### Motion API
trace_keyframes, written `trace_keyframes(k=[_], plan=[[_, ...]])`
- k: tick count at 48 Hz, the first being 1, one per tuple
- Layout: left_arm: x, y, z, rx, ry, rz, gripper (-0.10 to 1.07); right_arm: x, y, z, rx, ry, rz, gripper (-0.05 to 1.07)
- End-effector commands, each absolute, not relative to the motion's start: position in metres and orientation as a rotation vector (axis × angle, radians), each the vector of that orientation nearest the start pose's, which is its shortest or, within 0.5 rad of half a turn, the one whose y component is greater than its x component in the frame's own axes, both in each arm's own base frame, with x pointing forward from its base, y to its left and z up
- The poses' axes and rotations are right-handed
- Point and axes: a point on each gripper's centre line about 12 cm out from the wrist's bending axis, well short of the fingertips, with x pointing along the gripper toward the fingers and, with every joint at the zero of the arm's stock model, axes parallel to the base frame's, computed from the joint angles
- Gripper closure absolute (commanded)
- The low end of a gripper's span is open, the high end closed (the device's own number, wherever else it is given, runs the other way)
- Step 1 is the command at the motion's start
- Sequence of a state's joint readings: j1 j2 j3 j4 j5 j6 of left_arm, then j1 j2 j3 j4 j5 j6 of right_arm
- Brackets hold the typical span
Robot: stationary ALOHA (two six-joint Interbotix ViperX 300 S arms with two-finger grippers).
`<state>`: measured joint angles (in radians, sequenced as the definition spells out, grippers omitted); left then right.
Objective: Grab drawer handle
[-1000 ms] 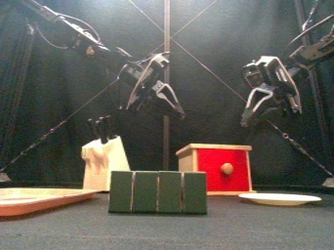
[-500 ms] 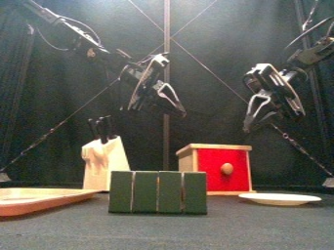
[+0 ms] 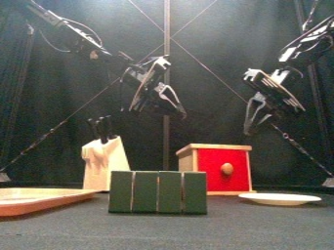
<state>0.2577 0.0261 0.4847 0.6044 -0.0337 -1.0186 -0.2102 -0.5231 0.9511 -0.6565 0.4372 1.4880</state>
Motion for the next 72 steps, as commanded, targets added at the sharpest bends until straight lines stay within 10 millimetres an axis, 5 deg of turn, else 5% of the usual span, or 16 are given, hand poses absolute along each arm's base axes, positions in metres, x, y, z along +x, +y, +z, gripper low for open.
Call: trace_keyframes(k=[1,17,35,51,72], plan=[[0.427,0.117,0.242,-0.466,0.371,0.332,0.61,0.254,-0.079,0.222,0.756,0.512,-0.74,0.51],[0.45,0.154,0.243,-0.455,0.345,0.389,0.62,0.27,-0.065,0.197,0.721,0.614,-0.848,0.5],[0.465,0.192,0.207,-0.309,0.541,0.572,0.62,0.286,-0.057,0.19,0.645,0.666,-0.859,0.37],[0.459,0.197,0.186,-0.295,0.634,0.638,0.62,0.299,-0.059,0.183,0.619,0.691,-0.873,0.14],[0.461,0.197,0.183,-0.317,0.634,0.641,0.62,0.322,-0.068,0.167,0.645,0.728,-0.923,0.13]])
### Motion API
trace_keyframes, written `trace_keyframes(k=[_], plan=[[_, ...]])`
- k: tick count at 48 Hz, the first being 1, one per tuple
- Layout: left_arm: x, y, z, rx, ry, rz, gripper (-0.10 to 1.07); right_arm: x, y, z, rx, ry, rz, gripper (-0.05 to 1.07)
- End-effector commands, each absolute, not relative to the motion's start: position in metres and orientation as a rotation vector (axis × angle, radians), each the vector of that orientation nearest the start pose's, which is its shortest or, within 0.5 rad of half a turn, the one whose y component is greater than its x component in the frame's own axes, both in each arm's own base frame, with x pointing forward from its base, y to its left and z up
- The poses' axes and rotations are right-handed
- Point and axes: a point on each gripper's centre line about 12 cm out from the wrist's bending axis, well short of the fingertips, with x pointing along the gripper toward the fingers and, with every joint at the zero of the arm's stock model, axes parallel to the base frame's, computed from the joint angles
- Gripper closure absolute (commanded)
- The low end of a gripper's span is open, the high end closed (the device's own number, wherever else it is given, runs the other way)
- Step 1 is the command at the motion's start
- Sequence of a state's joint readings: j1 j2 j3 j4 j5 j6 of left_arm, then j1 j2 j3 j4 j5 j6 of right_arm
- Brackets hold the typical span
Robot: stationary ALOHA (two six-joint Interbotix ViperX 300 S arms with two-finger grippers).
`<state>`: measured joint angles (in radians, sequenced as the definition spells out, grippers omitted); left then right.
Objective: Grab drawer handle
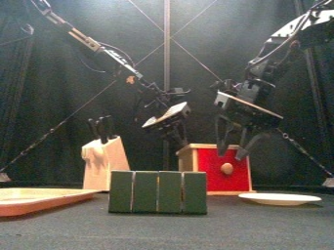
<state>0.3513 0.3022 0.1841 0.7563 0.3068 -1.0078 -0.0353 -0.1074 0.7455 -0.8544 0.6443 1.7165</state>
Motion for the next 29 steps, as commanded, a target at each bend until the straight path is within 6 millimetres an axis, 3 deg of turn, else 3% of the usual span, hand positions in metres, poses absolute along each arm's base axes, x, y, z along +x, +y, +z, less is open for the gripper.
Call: trace_keyframes(k=[1,29], plan=[[0.461,0.197,0.183,-0.319,0.636,0.641,0.62,0.323,-0.069,0.165,0.647,0.734,-0.929,0.13],[0.461,0.197,0.183,-0.321,0.634,0.641,0.62,0.327,-0.089,0.147,0.663,0.769,-1.018,0.13]])
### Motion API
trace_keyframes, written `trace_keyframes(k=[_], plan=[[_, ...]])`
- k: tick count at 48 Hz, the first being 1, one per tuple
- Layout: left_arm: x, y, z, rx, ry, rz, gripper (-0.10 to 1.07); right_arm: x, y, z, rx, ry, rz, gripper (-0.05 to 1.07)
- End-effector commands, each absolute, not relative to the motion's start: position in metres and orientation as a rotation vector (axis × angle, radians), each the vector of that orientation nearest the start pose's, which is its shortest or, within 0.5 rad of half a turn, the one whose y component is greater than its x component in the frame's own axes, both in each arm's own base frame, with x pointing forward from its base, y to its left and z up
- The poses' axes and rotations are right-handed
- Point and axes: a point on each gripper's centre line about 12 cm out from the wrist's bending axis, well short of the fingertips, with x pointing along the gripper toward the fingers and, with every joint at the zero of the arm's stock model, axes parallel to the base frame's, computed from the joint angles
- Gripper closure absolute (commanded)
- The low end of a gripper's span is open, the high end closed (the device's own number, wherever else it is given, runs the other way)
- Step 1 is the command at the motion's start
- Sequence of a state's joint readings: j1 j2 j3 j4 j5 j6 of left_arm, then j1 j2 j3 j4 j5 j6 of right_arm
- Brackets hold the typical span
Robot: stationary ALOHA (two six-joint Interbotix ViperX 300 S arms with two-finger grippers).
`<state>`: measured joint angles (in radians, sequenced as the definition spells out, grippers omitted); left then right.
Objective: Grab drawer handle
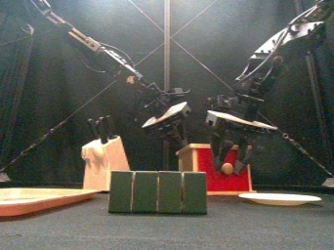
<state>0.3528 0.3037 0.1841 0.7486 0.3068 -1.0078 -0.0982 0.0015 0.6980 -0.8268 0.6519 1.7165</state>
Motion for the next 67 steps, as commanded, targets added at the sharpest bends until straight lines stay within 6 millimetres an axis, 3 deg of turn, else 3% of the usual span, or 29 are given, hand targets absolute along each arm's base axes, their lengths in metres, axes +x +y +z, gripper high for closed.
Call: trace_keyframes(k=[1,21,41,67], plan=[[0.4606,0.1968,0.1826,-0.321,0.635,0.641,0.62,0.3273,-0.09,0.1463,0.662,0.769,-1.02,0.14],[0.4617,0.1962,0.1837,-0.32,0.632,0.638,0.62,0.3316,-0.0987,0.1474,0.667,0.756,-1.037,0.17],[0.4619,0.1955,0.1845,-0.32,0.63,0.637,0.62,0.3317,-0.0988,0.1464,0.675,0.76,-1.04,0.43],[0.4617,0.1962,0.1837,-0.32,0.632,0.638,0.62,0.3298,-0.0974,0.1442,0.674,0.767,-1.041,0.44]])
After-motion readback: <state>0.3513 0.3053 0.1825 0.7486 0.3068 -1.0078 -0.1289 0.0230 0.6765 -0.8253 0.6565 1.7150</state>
